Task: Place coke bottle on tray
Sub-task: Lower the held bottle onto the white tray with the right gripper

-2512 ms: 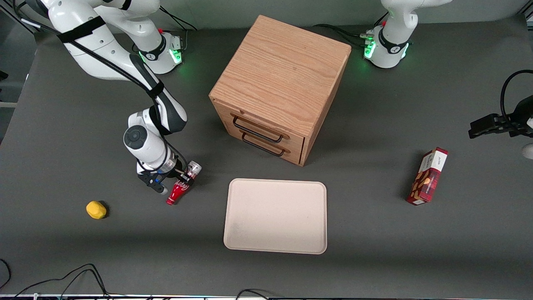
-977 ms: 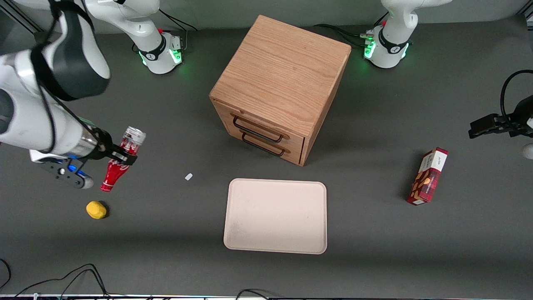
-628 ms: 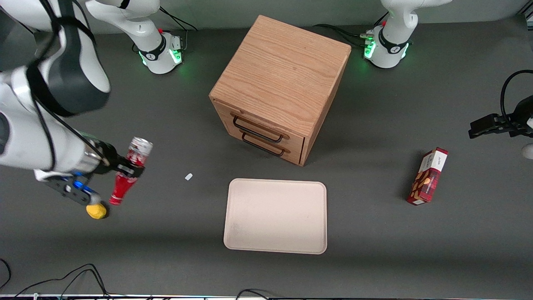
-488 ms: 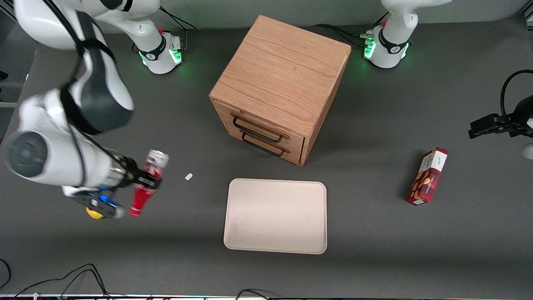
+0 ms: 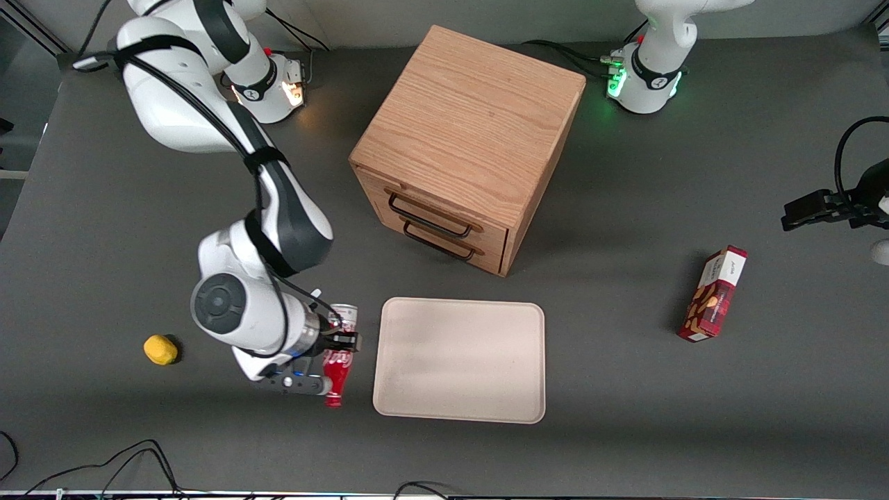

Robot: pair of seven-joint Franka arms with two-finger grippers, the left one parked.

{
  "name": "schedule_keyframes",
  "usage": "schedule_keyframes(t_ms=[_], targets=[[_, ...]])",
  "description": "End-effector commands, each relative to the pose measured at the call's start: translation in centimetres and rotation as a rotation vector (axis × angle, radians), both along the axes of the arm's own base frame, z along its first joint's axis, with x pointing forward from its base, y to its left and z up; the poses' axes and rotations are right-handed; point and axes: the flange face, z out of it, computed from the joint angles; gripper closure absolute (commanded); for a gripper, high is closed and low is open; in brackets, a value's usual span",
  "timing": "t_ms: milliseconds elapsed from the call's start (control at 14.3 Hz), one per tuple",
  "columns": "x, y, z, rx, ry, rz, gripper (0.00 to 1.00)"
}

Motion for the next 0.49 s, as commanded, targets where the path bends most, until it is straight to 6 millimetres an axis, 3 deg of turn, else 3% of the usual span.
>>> schedule_keyframes(t_ms=[0, 140, 419], targets=[[0.7, 2.3, -2.7, 0.015, -0.069, 0.116, 1.00], [-0.4, 5.2, -5.8, 0.008, -0.070, 0.141, 1.00], [-0.8, 6.6, -9.9, -0.020, -0.090, 0.049, 1.00]])
